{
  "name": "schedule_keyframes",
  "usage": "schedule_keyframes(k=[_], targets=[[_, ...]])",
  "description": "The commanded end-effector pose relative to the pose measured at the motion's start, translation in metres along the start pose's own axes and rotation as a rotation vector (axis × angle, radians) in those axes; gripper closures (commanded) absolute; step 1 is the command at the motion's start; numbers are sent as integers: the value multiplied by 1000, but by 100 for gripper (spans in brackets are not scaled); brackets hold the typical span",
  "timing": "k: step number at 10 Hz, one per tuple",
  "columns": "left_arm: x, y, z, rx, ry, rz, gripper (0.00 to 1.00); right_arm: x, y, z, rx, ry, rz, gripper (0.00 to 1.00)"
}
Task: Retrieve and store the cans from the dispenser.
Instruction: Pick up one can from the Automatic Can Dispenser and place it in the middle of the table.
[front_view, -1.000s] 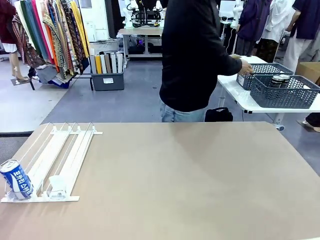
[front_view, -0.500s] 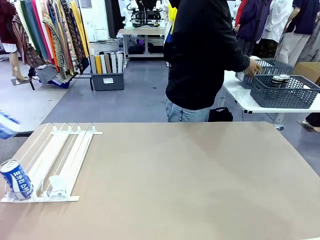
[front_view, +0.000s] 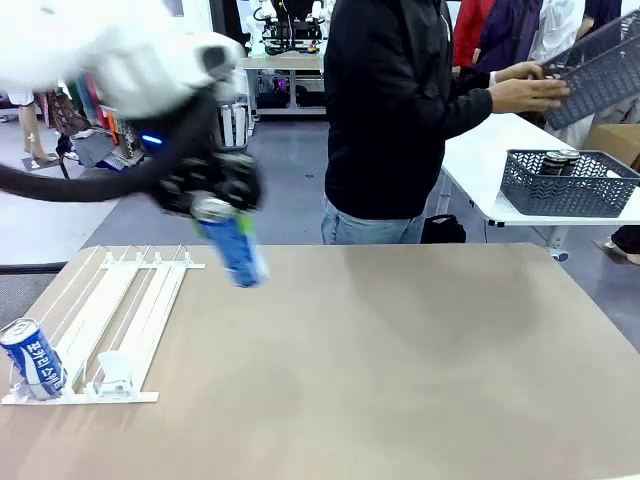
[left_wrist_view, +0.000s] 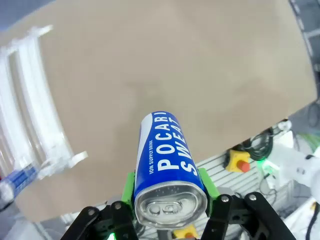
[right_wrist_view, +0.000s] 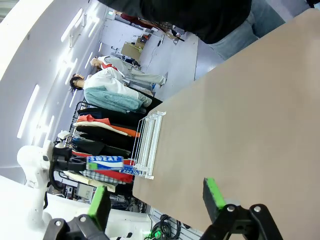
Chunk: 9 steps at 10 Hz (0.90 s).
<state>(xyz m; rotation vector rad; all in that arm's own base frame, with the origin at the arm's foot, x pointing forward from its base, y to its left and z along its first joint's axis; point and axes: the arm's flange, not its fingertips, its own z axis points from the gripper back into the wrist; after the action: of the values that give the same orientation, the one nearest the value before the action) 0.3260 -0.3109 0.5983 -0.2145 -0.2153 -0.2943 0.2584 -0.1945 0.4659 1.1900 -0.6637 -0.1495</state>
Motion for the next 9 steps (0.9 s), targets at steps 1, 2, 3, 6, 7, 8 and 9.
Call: schedule_keyframes(k=[1,2,3,6,7,8,9], targets=[[21,-31,-31,-59,35,-88,100,0,1,1,12,0,4,0],[20,-40,-56,-46,34,-92,100,0,1,1,12,0,4,0],[11,-48,-81,-24,82,-98,100,0,1,1,12,0,4,0],[10,-58,-99,-38,103,-121,100,0,1,1,12,0,4,0],[10,-58,-99,-38,103,-121,100,0,1,1,12,0,4,0],[10,-58,-99,-38,103,-121,100,0,1,1,12,0,4,0],[10,-58,-99,-38,103,-121,100,0,1,1,12,0,4,0]])
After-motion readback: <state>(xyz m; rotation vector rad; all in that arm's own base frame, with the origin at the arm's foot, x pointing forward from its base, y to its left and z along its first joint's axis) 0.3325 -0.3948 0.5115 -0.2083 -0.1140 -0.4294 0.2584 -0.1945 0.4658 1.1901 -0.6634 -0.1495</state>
